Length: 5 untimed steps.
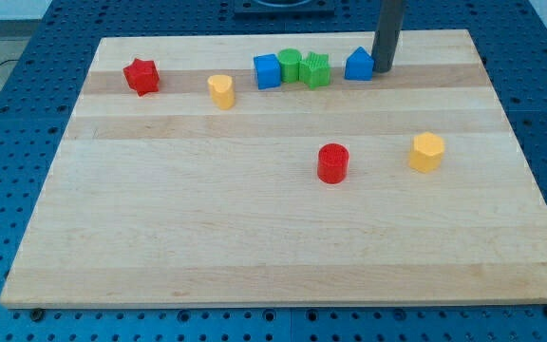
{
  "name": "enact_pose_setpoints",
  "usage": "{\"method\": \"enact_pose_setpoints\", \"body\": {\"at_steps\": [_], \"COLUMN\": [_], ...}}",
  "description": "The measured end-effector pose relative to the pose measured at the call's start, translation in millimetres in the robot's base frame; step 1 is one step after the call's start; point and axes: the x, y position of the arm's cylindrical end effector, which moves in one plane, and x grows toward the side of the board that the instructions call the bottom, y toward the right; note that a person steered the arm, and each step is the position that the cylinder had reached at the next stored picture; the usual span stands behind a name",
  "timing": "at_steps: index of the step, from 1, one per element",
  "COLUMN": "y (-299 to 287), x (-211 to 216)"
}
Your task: Push the blue triangle into the right of the green star
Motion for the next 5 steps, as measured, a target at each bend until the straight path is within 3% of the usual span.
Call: {"method": "enact_pose_setpoints", "body": {"at_steps": [5], "y": [-60], "x": [-5]}}
